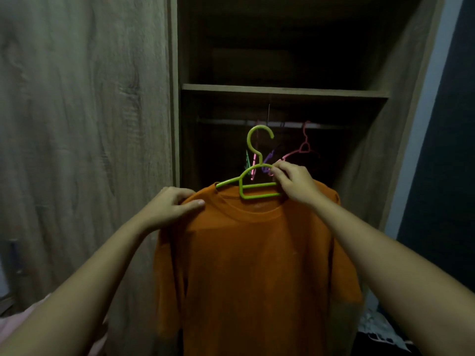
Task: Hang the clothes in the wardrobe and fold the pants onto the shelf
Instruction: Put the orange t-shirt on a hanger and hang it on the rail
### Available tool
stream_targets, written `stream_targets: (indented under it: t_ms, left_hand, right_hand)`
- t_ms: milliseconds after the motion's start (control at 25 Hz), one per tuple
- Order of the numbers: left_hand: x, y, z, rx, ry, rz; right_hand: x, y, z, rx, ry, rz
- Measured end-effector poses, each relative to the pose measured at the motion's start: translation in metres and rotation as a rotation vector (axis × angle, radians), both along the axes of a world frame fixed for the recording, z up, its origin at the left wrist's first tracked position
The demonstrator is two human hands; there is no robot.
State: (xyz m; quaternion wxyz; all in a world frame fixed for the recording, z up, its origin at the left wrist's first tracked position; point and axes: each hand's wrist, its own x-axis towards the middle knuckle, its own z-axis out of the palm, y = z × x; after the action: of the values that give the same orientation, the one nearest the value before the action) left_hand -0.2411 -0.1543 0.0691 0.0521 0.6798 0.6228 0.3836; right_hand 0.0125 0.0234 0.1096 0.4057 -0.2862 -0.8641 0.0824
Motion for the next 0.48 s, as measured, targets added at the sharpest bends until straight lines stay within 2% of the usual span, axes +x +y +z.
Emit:
stream_targets:
  t_ms: [80,160,320,400,480]
  left_hand:
    - [0.009,-0.001,0.006,0.059,0.099,0.1]
    - [0.018,-0.002,0.006,0.112,0.146,0.228]
    - [0.041,-0.011,0.007,0.123,0.303,0.428]
    - [0.055,-0.014,0.006,0.132,0.379,0.513]
    - [0.067,-0.016,0.005,0.139,0.407,0.577]
  right_hand:
    - [-0.012,-0.004,-0.001,0.071,0.033,-0.16]
    - [-0.033,-0.014,-0.003,-0.006,0.09,-0.244]
    - [-0.083,-0.035,-0.001,-0.481,-0.006,-0.028]
    - [-0.095,-0.04,0.003,-0.679,0.051,0.025]
    - [-0.104,-0.044,0.005,-0.767,0.116,0.062]
